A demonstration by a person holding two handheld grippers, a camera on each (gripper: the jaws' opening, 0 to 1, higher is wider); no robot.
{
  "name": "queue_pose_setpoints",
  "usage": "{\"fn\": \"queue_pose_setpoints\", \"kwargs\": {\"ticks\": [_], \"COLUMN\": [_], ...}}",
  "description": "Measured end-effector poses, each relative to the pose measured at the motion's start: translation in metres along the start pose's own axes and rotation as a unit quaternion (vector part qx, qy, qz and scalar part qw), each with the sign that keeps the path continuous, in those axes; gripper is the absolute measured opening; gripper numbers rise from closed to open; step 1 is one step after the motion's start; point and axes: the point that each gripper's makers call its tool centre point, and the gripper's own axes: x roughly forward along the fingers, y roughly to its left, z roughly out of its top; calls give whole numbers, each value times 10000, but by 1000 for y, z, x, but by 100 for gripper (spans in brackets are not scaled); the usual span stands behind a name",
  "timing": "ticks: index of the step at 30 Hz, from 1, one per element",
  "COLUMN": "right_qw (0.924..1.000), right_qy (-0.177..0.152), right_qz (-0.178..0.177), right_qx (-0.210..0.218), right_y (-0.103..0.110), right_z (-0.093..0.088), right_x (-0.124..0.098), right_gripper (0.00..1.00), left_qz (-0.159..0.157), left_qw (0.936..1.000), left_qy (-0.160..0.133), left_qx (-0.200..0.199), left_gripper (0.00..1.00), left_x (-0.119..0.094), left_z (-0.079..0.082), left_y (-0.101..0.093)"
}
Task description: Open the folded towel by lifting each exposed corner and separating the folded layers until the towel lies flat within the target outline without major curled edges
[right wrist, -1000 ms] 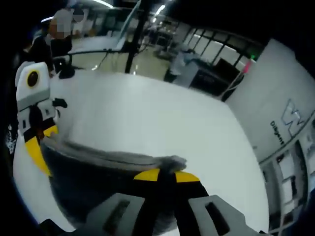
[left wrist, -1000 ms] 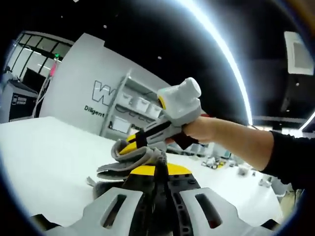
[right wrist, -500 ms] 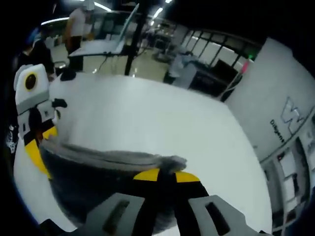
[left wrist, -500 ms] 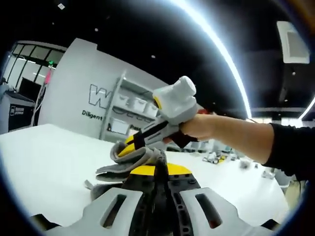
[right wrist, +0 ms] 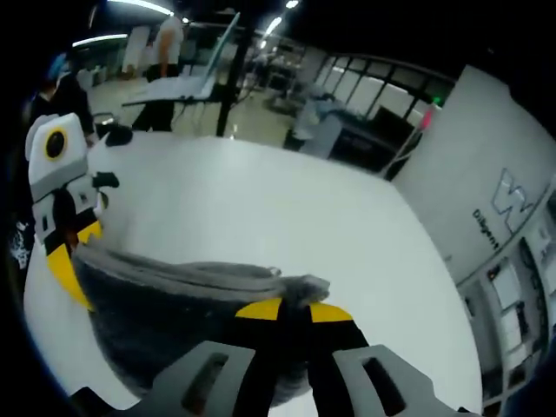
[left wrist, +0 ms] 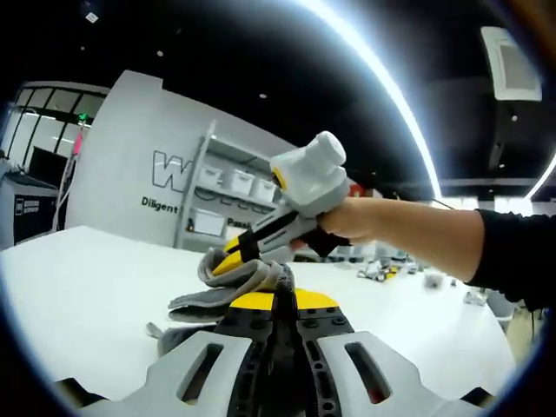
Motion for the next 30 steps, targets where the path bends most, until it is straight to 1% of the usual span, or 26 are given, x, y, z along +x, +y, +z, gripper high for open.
{"fn": "queue_pose_setpoints", "kwargs": {"ticks": [4,5,6,8,9,14,19,22,26,27,30], "right_qw": [10000,10000,10000,10000,10000,9999,9998,9997,9995,9992,9987], "right_qy": [-14,-10,-5,4,-4,-57,-111,-145,-214,-294,-380], "right_qz": [32,30,33,28,13,-28,-33,-68,-122,-125,-149], "right_qx": [63,70,77,79,73,102,136,156,180,258,297], "right_y": [1,1,2,2,1,-3,-6,-13,-19,-21,-22], "right_z": [-2,-3,-4,-5,-5,-5,-8,-11,-14,-15,-17], "right_x": [0,0,0,0,0,-1,-4,-6,-10,-11,-13], "right_gripper": [4,4,4,4,4,4,4,4,4,3,3], "left_qz": [-66,-101,-168,-148,-128,-106,-97,-89,-40,-46,-69], "left_qw": [9999,9999,9995,9996,9998,9998,9996,9995,9989,9988,9986], "left_qy": [81,121,200,187,181,175,209,251,308,318,342], "left_qx": [112,55,-175,-117,-22,-2,138,160,343,356,400], "left_gripper": [3,3,3,3,3,3,3,3,3,3,3], "left_x": [6,7,8,9,9,11,12,14,16,16,17], "left_z": [3,2,-1,0,0,1,1,1,0,-1,-1], "left_y": [-1,-2,-5,-4,-3,-3,-8,-13,-17,-17,-20]}}
